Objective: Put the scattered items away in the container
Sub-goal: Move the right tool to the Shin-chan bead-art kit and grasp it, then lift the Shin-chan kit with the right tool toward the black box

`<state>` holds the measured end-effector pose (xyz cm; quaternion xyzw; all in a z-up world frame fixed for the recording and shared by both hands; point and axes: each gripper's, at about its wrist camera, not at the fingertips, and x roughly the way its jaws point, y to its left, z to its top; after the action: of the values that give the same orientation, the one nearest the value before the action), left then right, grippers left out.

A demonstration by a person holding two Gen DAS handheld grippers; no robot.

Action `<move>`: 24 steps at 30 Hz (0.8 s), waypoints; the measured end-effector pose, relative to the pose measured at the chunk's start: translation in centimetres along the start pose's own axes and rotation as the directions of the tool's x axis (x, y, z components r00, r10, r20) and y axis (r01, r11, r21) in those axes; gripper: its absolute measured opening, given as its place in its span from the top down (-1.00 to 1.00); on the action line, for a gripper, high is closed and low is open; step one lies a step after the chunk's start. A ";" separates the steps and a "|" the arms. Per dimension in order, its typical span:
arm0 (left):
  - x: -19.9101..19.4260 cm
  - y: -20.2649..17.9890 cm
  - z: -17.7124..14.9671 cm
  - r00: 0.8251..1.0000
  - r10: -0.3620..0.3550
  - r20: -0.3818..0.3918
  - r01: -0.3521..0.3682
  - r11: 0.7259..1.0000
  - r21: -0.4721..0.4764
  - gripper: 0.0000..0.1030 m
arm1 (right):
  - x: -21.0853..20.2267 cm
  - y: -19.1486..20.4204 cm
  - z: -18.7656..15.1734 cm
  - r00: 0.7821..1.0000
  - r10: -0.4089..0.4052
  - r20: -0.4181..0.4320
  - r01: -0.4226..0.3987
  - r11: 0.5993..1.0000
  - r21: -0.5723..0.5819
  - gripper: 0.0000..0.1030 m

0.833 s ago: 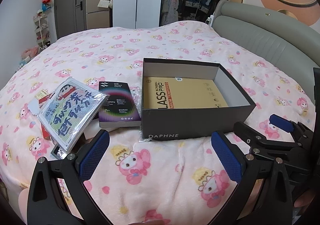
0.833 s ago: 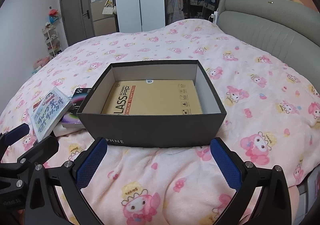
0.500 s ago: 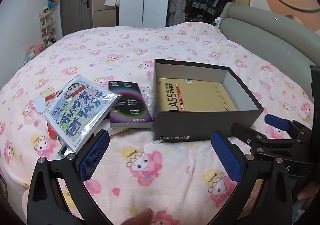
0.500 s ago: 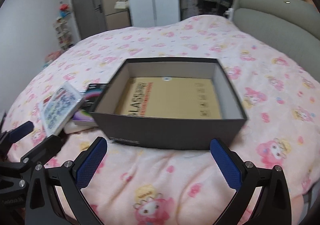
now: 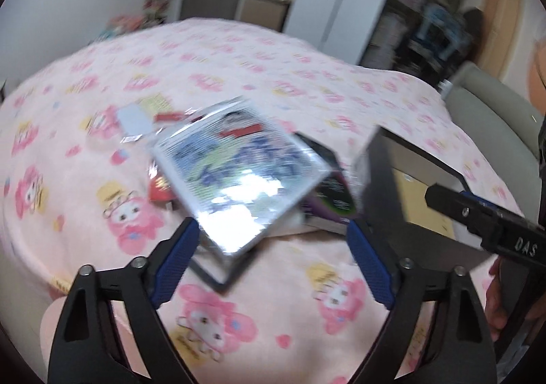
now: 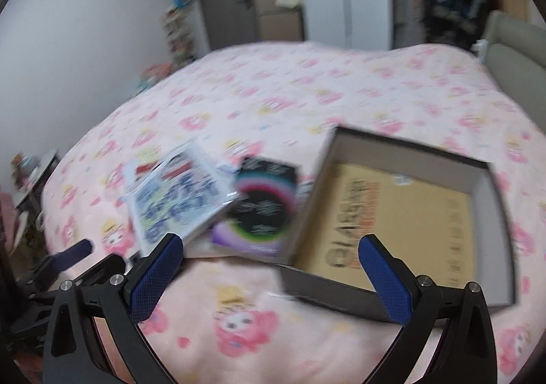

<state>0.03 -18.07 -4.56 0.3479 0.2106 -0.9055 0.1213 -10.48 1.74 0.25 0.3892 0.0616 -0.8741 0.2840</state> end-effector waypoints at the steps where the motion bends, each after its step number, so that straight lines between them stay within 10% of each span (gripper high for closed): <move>1: 0.7 1.1 0.2 1.000 0.007 -0.007 -0.007 1.000 -0.030 -0.57 | 1.0 0.9 0.3 1.000 0.014 -0.018 -0.014 1.000 -0.019 -0.83; 8: 5.8 5.6 1.8 0.991 0.093 -0.100 -0.105 0.987 -0.123 -0.27 | 7.6 5.1 3.5 0.997 -0.003 -0.071 -0.006 0.992 -0.125 -0.36; 24: 10.3 9.0 3.2 0.989 0.031 -0.144 -0.059 0.979 -0.193 -0.26 | 16.3 6.1 4.7 0.988 -0.065 -0.141 0.046 0.990 -0.133 -0.36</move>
<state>-6.04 -28.25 -12.04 0.4017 0.2992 -0.8505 0.1603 -18.96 -12.20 -7.47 0.4307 0.1494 -0.8452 0.2791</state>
